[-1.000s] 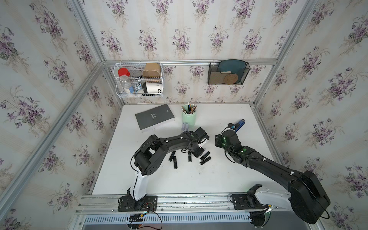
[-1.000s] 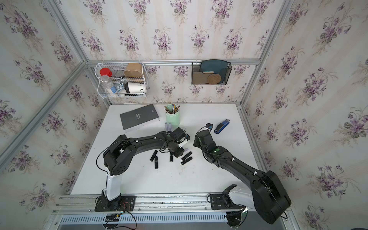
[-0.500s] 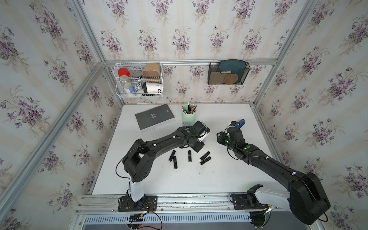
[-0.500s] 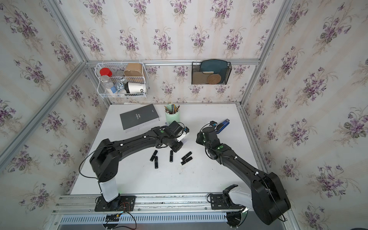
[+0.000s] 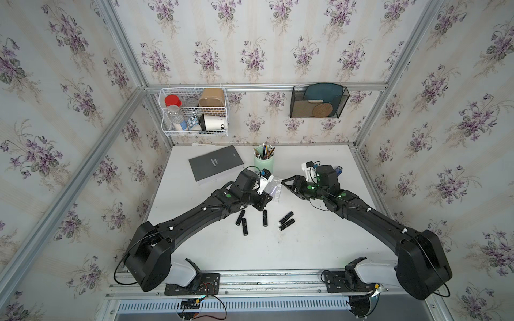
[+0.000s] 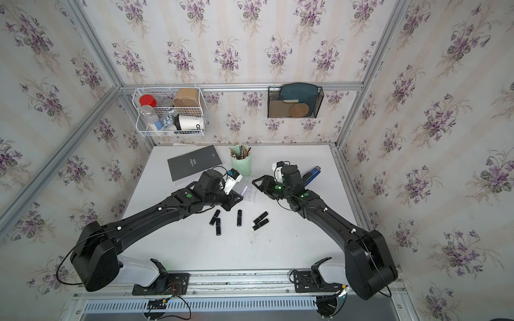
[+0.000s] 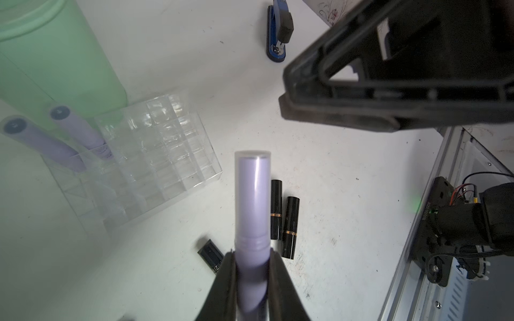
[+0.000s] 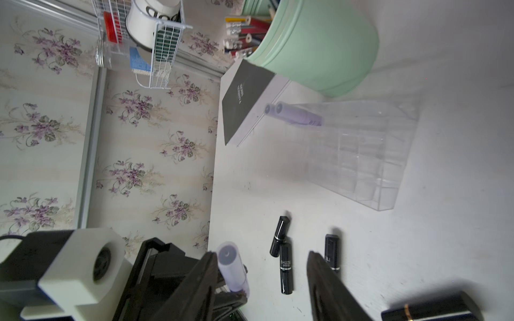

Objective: Arrange the lipsticks in the organizer
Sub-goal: Pick up the lipstick at the center of the board.

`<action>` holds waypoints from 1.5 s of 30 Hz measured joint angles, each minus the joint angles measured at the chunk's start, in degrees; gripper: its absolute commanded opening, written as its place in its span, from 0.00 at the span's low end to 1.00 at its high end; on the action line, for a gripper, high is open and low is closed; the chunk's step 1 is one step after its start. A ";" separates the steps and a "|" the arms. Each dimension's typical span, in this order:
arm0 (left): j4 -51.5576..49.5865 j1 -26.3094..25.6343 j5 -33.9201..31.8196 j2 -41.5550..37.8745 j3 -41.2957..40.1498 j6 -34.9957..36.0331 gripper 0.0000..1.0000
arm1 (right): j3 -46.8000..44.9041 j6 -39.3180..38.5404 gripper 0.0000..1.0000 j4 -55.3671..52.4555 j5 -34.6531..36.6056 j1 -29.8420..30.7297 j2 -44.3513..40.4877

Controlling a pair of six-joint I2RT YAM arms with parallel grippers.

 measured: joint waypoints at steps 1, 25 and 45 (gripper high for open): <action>0.35 -0.07 0.52 0.15 0.17 -0.17 0.07 | 0.17 0.35 0.54 0.28 -0.50 0.59 0.59; 1.90 2.10 3.76 3.69 3.08 -3.37 0.04 | 4.28 2.49 0.48 2.56 -2.54 2.49 4.76; 3.06 2.12 5.01 2.80 1.77 -3.13 0.04 | 6.10 1.36 0.30 1.01 -2.60 4.76 8.09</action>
